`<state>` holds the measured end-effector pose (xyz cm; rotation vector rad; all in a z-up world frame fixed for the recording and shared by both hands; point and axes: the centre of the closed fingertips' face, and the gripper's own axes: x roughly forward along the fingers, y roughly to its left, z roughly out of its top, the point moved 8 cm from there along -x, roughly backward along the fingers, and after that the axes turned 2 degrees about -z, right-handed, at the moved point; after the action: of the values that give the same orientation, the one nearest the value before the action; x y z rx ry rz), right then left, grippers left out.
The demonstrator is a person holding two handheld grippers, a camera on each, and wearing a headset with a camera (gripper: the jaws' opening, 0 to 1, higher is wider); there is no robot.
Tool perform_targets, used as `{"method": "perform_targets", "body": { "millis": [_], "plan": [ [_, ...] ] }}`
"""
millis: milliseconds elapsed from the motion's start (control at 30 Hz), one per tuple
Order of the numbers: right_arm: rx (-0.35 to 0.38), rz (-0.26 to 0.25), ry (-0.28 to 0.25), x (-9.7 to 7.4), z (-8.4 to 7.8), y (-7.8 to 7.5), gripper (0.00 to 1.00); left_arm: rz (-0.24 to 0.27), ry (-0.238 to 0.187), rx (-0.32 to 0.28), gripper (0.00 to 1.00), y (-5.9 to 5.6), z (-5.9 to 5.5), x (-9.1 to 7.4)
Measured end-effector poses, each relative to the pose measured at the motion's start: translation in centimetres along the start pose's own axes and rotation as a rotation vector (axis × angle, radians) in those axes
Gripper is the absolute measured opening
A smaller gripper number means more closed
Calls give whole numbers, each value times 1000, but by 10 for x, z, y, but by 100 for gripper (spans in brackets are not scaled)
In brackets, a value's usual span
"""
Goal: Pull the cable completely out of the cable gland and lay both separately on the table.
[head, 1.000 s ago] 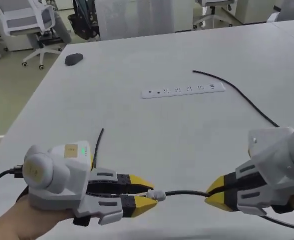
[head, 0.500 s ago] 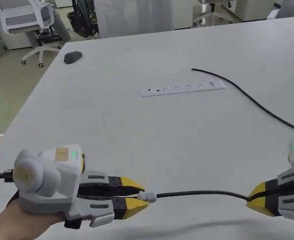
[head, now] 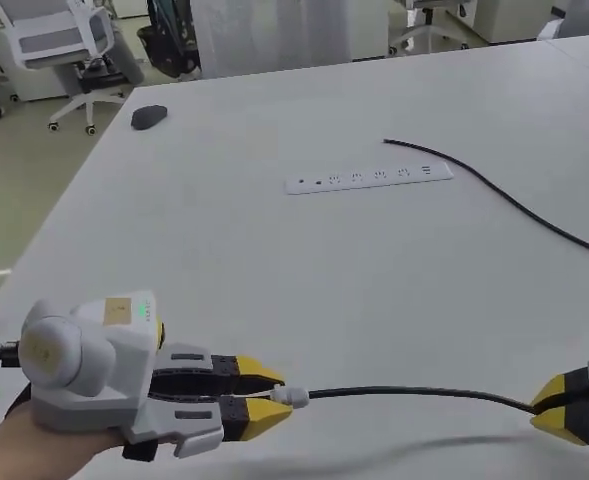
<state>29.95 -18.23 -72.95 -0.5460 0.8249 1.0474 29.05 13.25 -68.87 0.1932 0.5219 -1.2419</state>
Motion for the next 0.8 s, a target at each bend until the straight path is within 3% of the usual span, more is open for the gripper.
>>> {"method": "perform_targets", "body": {
  "millis": [33,133,167,200,233,300,367,500,533,633,667,800],
  "plan": [
    [18,9,-15,-1,3,1,13,1,1,2,15,0,0,0],
    [49,31,-104,-6,22,3,13,-3,10,14,15,-2,1,-1],
    [66,60,-163,-8,35,7,14,-4,11,17,15,-3,2,0],
    [70,56,-215,-10,47,9,18,-4,13,21,15,-5,3,0],
    [52,91,-266,-13,65,17,19,-8,20,31,15,-6,4,0],
    [6,108,-359,-16,97,29,15,-16,17,47,15,-9,8,0],
    [-25,154,-398,-14,118,40,13,-21,18,53,15,-10,11,0],
    [-100,184,-392,3,140,54,17,-23,16,63,15,-10,13,-1],
    [-120,203,-354,10,142,58,16,-23,15,64,15,-10,14,-1],
    [-150,217,-355,22,150,64,15,-22,10,67,15,-11,14,-2],
    [-149,242,-339,28,151,67,14,-22,9,68,15,-12,14,-2],
    [-172,255,-299,42,152,70,11,-19,4,71,15,-12,14,-3]
  ]
}}
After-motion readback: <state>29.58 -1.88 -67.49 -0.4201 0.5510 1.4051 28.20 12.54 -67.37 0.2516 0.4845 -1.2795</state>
